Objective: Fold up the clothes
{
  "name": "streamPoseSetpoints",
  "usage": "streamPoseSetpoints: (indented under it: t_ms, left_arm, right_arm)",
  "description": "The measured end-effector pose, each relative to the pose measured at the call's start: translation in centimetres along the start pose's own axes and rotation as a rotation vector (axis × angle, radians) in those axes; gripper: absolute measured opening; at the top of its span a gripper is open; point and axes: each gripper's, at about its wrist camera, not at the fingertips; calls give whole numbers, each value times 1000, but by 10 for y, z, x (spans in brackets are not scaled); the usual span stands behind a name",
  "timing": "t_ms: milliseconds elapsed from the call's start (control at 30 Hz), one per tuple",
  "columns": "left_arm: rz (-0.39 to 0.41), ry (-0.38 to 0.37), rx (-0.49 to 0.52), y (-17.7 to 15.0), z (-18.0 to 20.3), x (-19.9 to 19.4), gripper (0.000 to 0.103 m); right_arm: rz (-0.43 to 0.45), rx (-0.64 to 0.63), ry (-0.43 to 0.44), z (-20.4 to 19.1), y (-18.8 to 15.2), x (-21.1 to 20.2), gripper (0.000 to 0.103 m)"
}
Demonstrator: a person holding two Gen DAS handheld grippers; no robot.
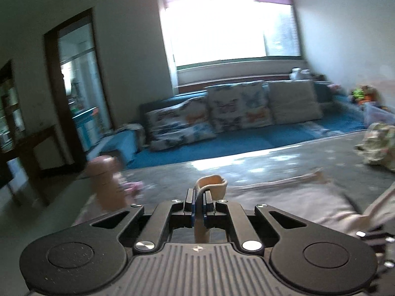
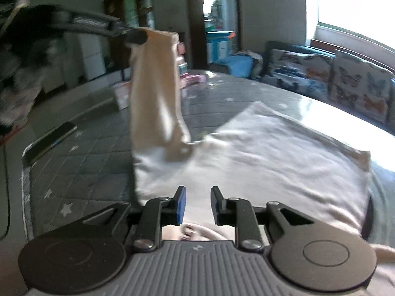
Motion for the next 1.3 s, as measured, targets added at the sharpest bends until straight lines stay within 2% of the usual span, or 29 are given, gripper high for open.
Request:
streamPoseSetpoints:
  t_ms: [200,367,433,467,500,567,767,900,933,1000,1067,1167,1300]
  left_arm:
    - [-1,-186,35,2,65,0,7]
    - [-42,-281,80,-7,99,12,12]
    - [-59,-305,100,-13,106,13,20]
    - [-60,-300,107,-16,103,13,25]
    - [-60,-295,115,-19,101,13,34]
    - [-63,-283,128,-25,96,12,39]
    - [-142,-144,98,-55,48,23,40]
    - [-199,-126,99,-82,32,26,40]
    - [-214,-122,100,-88,28,27,40]
    - [-243,-113,100,-101,20,28,40]
    - [-270,-105,102,-114,12,30,40]
    - [-267,-128,127,-119,18,32,40]
    - [-248,-162,153,-121,24,31,40]
  right_arm:
    - [29,99,-62,35,-10,-22,24]
    - [16,158,-103,55,-23,-27,24]
    - [11,182,-119,63,-27,-29,24]
    - [9,191,-127,66,-29,-30,24]
    - [8,198,-134,69,-30,-31,24]
    - [9,208,-150,75,-31,-35,24]
    - [21,238,-150,82,-29,-38,24]
    - [4,264,-134,79,-28,-33,27]
    - [-1,276,-128,78,-28,-32,37]
    - [1,283,-105,73,-31,-35,46]
    - [0,280,-112,69,-34,-39,46]
    - [8,286,-104,66,-35,-44,45]
    - [3,200,-105,50,-28,-46,49]
Point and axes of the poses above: each gripper's, at about its wrist camera, not at the fingertips, and x roughly the way its jaws point, z to its right, y to its top, and after that the axes turned 2 degrees about -z, right-handed
